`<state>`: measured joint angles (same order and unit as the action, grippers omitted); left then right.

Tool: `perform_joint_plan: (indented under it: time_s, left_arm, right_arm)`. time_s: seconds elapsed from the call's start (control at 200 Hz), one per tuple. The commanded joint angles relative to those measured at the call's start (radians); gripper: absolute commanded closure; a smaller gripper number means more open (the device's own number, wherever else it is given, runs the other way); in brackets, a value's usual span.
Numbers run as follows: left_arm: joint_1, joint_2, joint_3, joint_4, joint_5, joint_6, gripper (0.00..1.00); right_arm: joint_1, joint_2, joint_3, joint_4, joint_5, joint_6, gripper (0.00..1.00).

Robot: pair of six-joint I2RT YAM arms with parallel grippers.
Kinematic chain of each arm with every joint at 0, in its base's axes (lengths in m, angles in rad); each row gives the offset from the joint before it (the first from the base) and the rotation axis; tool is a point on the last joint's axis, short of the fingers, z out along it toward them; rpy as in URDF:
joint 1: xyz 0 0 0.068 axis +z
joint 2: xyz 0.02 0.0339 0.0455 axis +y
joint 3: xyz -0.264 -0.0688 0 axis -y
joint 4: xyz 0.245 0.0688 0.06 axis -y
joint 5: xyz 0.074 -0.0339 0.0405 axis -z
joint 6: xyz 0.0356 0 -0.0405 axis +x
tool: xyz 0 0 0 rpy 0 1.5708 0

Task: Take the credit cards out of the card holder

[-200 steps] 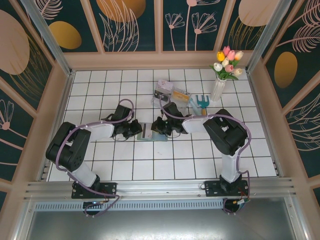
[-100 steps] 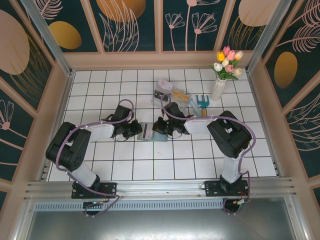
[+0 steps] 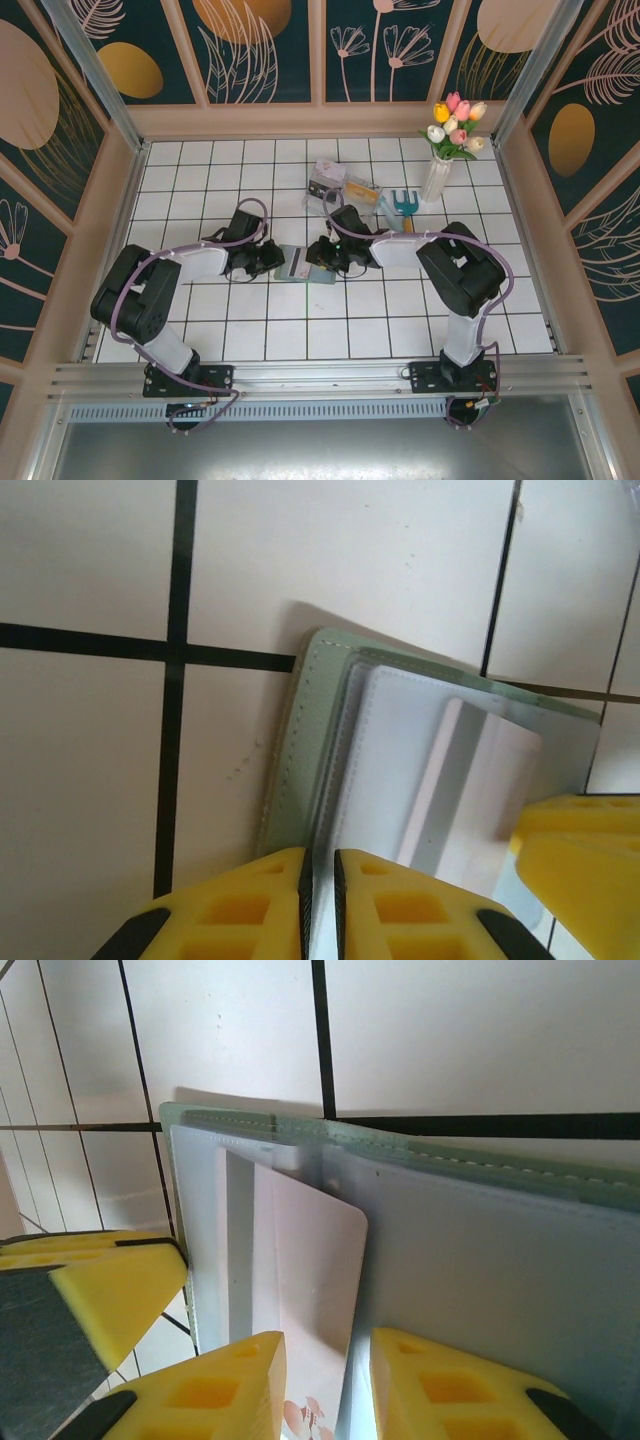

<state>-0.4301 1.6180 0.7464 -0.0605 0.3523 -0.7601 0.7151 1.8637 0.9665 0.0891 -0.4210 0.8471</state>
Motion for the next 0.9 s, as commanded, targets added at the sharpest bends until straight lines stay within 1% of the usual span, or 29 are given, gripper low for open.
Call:
perform_joint_plan:
  time_s: [0.0, 0.155, 0.335, 0.495, 0.616, 0.681, 0.761, 0.891]
  left_arm:
    - [-0.005, -0.048, 0.034, -0.038, 0.018, 0.014, 0.83]
    - [-0.031, -0.042, 0.055, -0.041, 0.02, 0.01, 0.84]
    - [-0.052, 0.016, 0.065, -0.029, 0.016, 0.013, 0.86]
    - [-0.056, 0.053, 0.055, -0.055, -0.047, 0.009, 0.85]
    - [-0.058, 0.069, 0.043, -0.058, -0.047, 0.009, 0.85]
    - [-0.058, 0.071, 0.035, -0.055, -0.054, 0.005, 0.84]
    - [-0.058, 0.071, 0.025, -0.06, -0.07, 0.002, 0.84]
    - [-0.058, 0.07, 0.015, -0.068, -0.094, -0.001, 0.84]
  right_arm:
    - [0.004, 0.036, 0.01, -0.001, -0.022, 0.005, 0.69]
    - [0.005, 0.048, 0.009, 0.021, -0.041, 0.01, 0.7]
    - [0.004, 0.061, 0.01, 0.039, -0.052, 0.012, 0.73]
    - [0.001, 0.066, 0.002, 0.056, -0.055, 0.023, 0.75]
    - [-0.002, 0.065, -0.009, 0.081, -0.059, 0.038, 0.79]
    - [-0.007, 0.058, -0.012, 0.082, -0.054, 0.043, 0.84]
    - [-0.012, 0.039, -0.018, 0.064, -0.033, 0.043, 0.87]
    - [-0.026, 0.003, -0.036, -0.001, 0.015, 0.03, 0.88]
